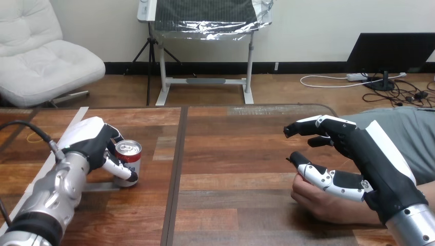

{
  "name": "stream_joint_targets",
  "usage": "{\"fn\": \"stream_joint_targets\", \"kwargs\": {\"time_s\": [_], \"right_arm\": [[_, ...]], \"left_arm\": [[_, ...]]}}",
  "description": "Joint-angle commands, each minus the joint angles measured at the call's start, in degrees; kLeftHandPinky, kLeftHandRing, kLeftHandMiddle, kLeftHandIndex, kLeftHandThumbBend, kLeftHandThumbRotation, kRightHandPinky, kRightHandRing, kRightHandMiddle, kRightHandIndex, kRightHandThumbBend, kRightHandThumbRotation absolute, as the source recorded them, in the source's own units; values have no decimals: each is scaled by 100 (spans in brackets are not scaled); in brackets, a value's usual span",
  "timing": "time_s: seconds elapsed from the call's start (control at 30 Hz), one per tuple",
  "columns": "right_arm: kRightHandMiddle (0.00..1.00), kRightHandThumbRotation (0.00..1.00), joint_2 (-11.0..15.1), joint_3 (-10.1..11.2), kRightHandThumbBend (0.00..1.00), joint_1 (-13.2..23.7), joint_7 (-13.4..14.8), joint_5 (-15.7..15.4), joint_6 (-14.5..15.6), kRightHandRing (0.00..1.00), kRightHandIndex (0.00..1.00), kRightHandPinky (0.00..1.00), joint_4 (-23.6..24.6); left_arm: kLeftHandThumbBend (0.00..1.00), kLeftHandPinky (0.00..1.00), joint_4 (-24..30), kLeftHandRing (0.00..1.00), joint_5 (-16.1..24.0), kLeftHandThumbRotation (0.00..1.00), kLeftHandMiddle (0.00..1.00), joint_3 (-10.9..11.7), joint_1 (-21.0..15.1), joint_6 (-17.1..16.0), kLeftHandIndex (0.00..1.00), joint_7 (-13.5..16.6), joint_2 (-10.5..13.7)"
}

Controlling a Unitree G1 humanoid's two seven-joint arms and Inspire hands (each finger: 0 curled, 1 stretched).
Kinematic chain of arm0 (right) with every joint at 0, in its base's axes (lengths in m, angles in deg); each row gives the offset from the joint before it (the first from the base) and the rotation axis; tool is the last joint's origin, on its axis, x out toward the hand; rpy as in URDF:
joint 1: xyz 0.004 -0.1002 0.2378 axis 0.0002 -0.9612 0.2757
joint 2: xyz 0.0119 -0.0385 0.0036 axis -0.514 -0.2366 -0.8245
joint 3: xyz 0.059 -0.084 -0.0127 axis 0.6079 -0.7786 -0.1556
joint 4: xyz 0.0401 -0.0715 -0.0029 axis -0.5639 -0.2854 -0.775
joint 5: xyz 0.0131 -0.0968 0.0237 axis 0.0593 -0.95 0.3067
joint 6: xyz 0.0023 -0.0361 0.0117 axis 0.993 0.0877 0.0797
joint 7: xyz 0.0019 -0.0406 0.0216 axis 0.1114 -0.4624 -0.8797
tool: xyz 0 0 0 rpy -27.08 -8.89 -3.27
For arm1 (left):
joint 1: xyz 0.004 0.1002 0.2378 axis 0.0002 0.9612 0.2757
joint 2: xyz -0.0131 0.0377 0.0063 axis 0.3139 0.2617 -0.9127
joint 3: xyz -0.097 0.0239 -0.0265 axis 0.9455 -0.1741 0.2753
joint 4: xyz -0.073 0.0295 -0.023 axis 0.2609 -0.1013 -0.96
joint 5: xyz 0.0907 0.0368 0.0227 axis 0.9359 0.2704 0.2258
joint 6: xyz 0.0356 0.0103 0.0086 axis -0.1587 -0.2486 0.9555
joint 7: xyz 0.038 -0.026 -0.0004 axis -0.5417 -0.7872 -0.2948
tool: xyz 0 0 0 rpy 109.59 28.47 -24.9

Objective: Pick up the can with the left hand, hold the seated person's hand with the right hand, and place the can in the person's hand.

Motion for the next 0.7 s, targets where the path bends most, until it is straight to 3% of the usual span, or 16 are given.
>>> {"fn": "stream_joint_targets", "kwargs": {"time_s": [0.0,0.67], "right_arm": [[77,0,102,98,43,383,2,-11,-17,81,65,76,246],[77,0,91,87,44,379,14,-45,9,81,65,77,247]], "left_arm": [[71,36,293,44,-144,0,52,201,-148,-274,55,264,120],[71,36,291,43,-326,0,51,344,-66,-657,53,542,59]]}}
